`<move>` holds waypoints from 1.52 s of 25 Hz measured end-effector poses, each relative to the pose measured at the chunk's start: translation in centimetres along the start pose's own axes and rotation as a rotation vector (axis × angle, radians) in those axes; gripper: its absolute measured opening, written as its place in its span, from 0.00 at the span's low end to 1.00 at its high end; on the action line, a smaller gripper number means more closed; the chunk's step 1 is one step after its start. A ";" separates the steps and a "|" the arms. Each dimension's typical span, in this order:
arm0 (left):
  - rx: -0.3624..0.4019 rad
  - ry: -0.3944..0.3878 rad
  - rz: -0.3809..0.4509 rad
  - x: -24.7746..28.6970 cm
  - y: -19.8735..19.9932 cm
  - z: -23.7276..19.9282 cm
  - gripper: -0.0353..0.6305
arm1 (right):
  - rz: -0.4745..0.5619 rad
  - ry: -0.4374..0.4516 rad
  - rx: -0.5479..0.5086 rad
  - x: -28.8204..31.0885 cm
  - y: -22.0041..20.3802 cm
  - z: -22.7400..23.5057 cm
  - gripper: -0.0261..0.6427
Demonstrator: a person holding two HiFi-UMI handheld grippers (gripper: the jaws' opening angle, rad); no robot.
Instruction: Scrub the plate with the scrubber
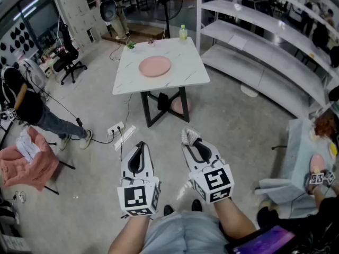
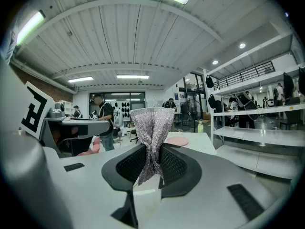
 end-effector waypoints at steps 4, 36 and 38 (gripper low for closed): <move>-0.005 -0.002 -0.011 0.1 -0.5 0.2 0.06 | -0.004 0.008 0.003 0.0 0.0 0.3 0.19; -0.076 0.068 -0.137 15.8 -5.8 -5.3 0.06 | -0.118 0.087 0.042 16.4 -2.0 8.6 0.19; -0.069 0.057 -0.128 18.3 -5.4 -7.9 0.06 | -0.125 0.087 0.043 19.8 -1.3 8.3 0.19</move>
Point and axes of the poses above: the fingertips, and each gripper's own axes: x forward along the fingers, z to its right, y out of its top, the point moved 7 cm from there along -x, backward along the fingers, and after that the axes turned 4 degrees about -y, right-handed, at the moved point
